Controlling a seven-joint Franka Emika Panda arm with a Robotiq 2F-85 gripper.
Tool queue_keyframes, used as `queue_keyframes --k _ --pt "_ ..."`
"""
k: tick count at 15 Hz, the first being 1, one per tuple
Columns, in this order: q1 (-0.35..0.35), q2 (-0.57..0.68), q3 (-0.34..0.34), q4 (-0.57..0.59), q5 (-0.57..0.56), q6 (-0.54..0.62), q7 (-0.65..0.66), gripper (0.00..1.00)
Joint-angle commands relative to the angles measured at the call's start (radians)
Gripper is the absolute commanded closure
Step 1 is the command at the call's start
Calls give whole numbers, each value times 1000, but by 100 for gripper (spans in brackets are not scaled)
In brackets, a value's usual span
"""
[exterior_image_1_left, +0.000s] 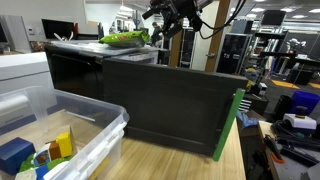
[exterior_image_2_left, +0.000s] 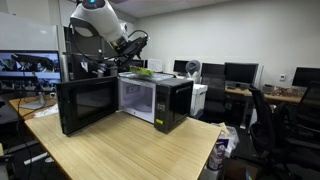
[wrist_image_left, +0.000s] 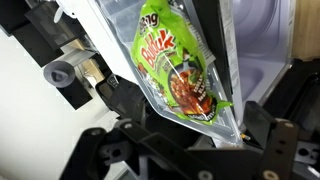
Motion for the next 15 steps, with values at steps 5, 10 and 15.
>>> queue_keyframes --k 5,10,15 --pt "64 42 -28 57 -6 19 0 0" --pt "75 40 -44 54 -10 42 0 0" --pt "86 28 -66 41 15 72 0 26"
